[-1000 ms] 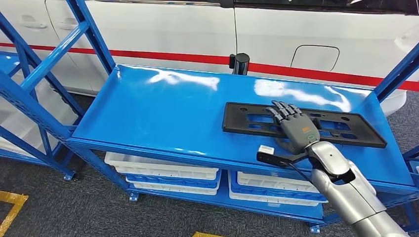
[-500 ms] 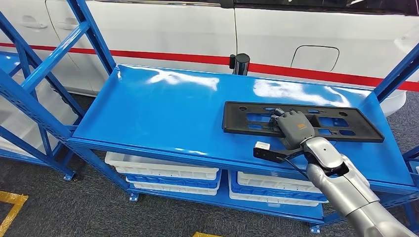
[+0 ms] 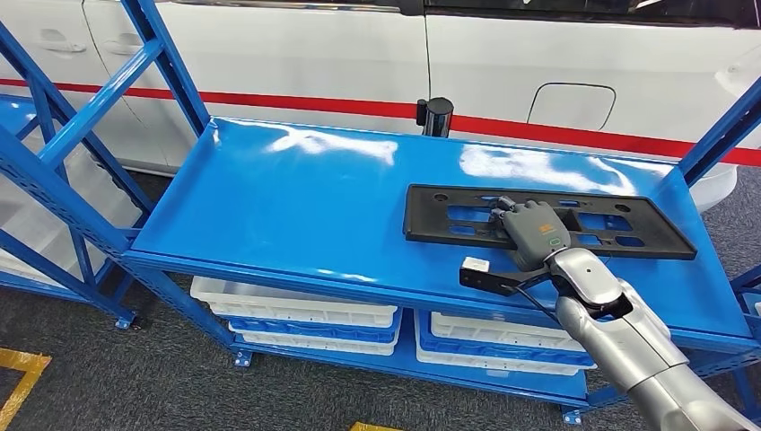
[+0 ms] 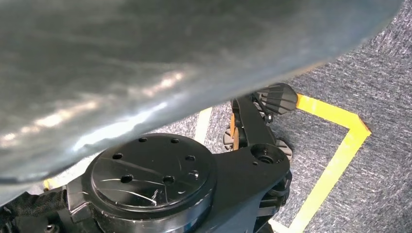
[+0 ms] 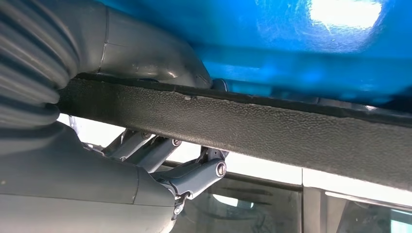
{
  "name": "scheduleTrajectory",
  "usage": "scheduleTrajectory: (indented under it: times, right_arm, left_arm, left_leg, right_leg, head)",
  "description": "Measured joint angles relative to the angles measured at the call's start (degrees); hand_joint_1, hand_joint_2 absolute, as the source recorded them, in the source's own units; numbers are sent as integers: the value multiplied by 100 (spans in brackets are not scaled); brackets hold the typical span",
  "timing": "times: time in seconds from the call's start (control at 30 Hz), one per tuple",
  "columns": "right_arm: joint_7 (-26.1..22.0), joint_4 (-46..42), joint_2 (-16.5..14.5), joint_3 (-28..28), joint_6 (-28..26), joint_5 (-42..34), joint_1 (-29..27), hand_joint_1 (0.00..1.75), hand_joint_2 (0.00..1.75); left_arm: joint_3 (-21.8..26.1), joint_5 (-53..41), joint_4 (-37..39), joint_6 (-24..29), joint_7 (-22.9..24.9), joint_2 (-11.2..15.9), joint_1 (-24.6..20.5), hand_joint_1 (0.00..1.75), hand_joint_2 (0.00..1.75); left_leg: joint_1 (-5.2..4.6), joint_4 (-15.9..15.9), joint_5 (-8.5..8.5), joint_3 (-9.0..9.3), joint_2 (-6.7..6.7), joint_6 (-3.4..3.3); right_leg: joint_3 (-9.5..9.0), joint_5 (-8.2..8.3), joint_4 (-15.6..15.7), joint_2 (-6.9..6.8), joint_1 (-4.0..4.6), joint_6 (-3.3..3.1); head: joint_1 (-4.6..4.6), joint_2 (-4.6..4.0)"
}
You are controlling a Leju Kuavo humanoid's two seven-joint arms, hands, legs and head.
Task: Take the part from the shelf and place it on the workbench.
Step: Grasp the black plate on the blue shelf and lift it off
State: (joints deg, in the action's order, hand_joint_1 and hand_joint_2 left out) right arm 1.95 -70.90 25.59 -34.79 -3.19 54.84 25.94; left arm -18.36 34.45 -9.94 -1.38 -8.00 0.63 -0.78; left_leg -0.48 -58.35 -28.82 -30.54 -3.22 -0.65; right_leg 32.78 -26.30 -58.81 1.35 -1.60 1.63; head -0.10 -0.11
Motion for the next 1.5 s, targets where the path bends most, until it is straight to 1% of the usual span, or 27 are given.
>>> scheduleTrajectory:
  times: [0.23,0.33,0.43,0.5,0.6,0.67,0.77,0.8,0.87,0.9,0.93,0.97,1.0,1.03,1.07,1.1,1.13,1.17,1.2,1.23,1.27,1.33,1.37,1.4,1.43,1.47,1.5]
  right_arm:
    - [65,7,10,-7,-74,-70,-19,175,175]
    - [143,-78,33,55,-379,-123,-159,175,175]
    - [152,-346,61,233,-861,-127,-459,175,175]
    - [-55,-715,71,418,-1371,-161,-778,175,175]
    - [-468,-1801,39,775,-2245,97,-1379,175,175]
    - [-468,-2447,-10,905,-2380,373,-1630,175,175]
    - [-440,-2923,-49,1004,-2387,532,-1856,175,175]
    - [-446,-3023,-57,1027,-2398,551,-1904,175,175]
    - [-462,-3182,-67,1067,-2415,567,-1971,175,175]
    - [-466,-3246,-70,1091,-2421,572,-1993,175,175]
    - [-467,-3290,-71,1114,-2425,577,-2009,175,175]
    - [-467,-3320,-72,1133,-2429,581,-2022,175,175]
    - [-468,-3340,-72,1146,-2433,583,-2037,175,175]
    - [-468,-3352,-72,1155,-2434,584,-2058,175,175]
    - [-468,-3359,-73,1161,-2436,584,-2082,175,175]
    - [-468,-3365,-73,1167,-2438,584,-2103,175,175]
    - [-469,-3373,-74,1171,-2442,584,-2116,175,175]
    - [-473,-3386,-75,1174,-2450,584,-2120,175,175]
    - [-477,-3400,-78,1175,-2459,587,-2113,175,175]
    - [-480,-3415,-85,1174,-2467,596,-2108,175,175]
    - [-482,-3430,-93,1168,-2474,607,-2094,175,175]
    - [-478,-3458,-115,1145,-2479,629,-2071,175,175]
    - [-477,-3478,-122,1129,-2485,639,-2056,175,175]
    - [-477,-3500,-131,1113,-2491,651,-2048,175,175]
    - [-479,-3527,-139,1096,-2498,671,-2039,175,175]
    - [-481,-3553,-148,1077,-2503,692,-2028,175,175]
    - [-483,-3573,-158,1055,-2504,711,-2015,175,175]
  left_arm:
    - [0,42,0,-4,-4,0,0,0,0]
    - [1,95,0,-4,-26,-1,8,0,0]
    - [4,147,3,25,-51,-2,24,0,0]
    - [10,192,5,93,-85,-6,37,0,0]
    - [30,222,15,202,-172,-26,80,0,0]
    - [38,229,28,221,-202,-38,94,0,0]
    - [39,234,36,223,-209,-52,96,0,0]
    - [39,236,37,223,-208,-55,98,0,0]
    - [39,238,39,225,-205,-66,96,0,0]
    - [39,238,39,225,-204,-74,92,0,0]
    - [40,239,39,225,-204,-83,89,0,0]
    - [40,242,39,225,-203,-89,89,0,0]
    - [41,249,40,225,-203,-92,90,0,0]
    - [42,257,40,225,-202,-95,91,0,0]
    - [42,265,42,225,-202,-101,92,0,0]
    - [42,271,43,225,-201,-109,93,0,0]
    - [42,273,43,225,-201,-118,92,0,0]
    - [42,273,43,223,-202,-126,92,0,0]
    - [42,273,43,220,-204,-132,91,0,0]
    - [42,273,43,217,-207,-134,90,0,0]
    - [42,274,43,213,-210,-137,89,0,0]
    - [42,278,44,204,-216,-139,87,0,0]
    - [42,280,44,200,-220,-139,87,0,0]
    - [42,283,45,198,-223,-139,88,0,0]
    - [42,285,45,197,-227,-140,88,0,0]
    - [42,286,45,197,-229,-143,87,0,0]
    - [42,288,45,197,-230,-146,85,0,0]
  left_leg:
    - [0,0,0,7,-1,0]
    - [0,-1,0,5,-8,0]
    - [-2,-5,-1,-3,-9,-1]
    - [-9,-16,-5,-17,-13,-5]
    - [-17,-25,-18,-37,-17,-23]
    - [-20,-34,-30,-37,-8,-40]
    - [-32,-65,-43,-56,-5,-70]
    - [-40,-69,-42,-64,-4,-88]
    - [-29,-2,6,-26,13,-152]
    - [-11,52,46,10,25,-194]
    - [12,103,85,44,38,-229]
    - [30,131,110,68,52,-250]
    - [34,137,117,66,57,-263]
    - [37,134,120,62,63,-261]
    - [42,130,121,61,65,-257]
    - [49,125,121,62,64,-252]
    - [61,119,119,67,59,-242]
    - [71,110,107,70,49,-224]
    - [71,95,90,58,39,-196]
    - [66,81,75,47,26,-162]
    - [55,60,63,32,12,-127]
    - [46,39,62,9,-18,-65]
    - [56,16,46,0,-16,-35]
    - [64,-44,-17,-25,23,-7]
    - [73,-201,-150,-83,85,19]
    - [82,-481,-350,-188,158,40]
    - [88,-850,-577,-336,223,57]
  right_leg:
    - [-5,0,0,-1,0,0]
    - [-6,0,0,-6,0,0]
    - [-2,0,2,-7,-3,1]
    - [5,2,5,-11,-12,4]
    - [17,2,7,-14,-20,8]
    - [19,1,7,-8,-23,10]
    - [19,1,10,-8,-32,41]
    - [17,9,22,-6,-38,61]
    - [23,21,38,-8,-34,101]
    - [68,-21,-34,-22,-24,107]
    - [160,-107,-210,-38,-10,97]
    - [306,-233,-492,-56,-5,75]
    - [502,-382,-876,-63,0,57]
    - [690,-490,-1235,-64,-1,60]
    - [820,-526,-1466,-66,-6,87]
    - [860,-476,-1504,-68,-14,137]
    - [772,-336,-1288,-71,-24,202]
    - [594,-152,-893,-73,-40,269]
    - [383,1,-493,-66,-45,301]
    - [230,117,-197,-51,-45,297]
    - [137,166,-21,-37,-41,267]
    - [137,170,12,-24,-29,185]
    - [142,165,27,-41,-41,150]
    - [149,173,31,-60,-50,110]
    - [155,185,40,-84,-56,57]
    - [166,198,45,-109,-54,7]
    - [185,209,44,-130,-37,-33]
  head:
    - [-1,0]
    - [1,0]
    - [1,0]
    - [0,0]
    - [-2,0]
    - [-4,0]
    - [-1,0]
    - [-1,0]
    - [-2,0]
    - [5,0]
    - [14,0]
    - [23,0]
    - [28,0]
    - [29,0]
    - [28,0]
    - [27,0]
    - [28,0]
    - [30,0]
    - [38,0]
    - [44,0]
    - [47,0]
    - [39,0]
    - [36,0]
    - [31,0]
    - [22,0]
    - [14,0]
    - [4,0]
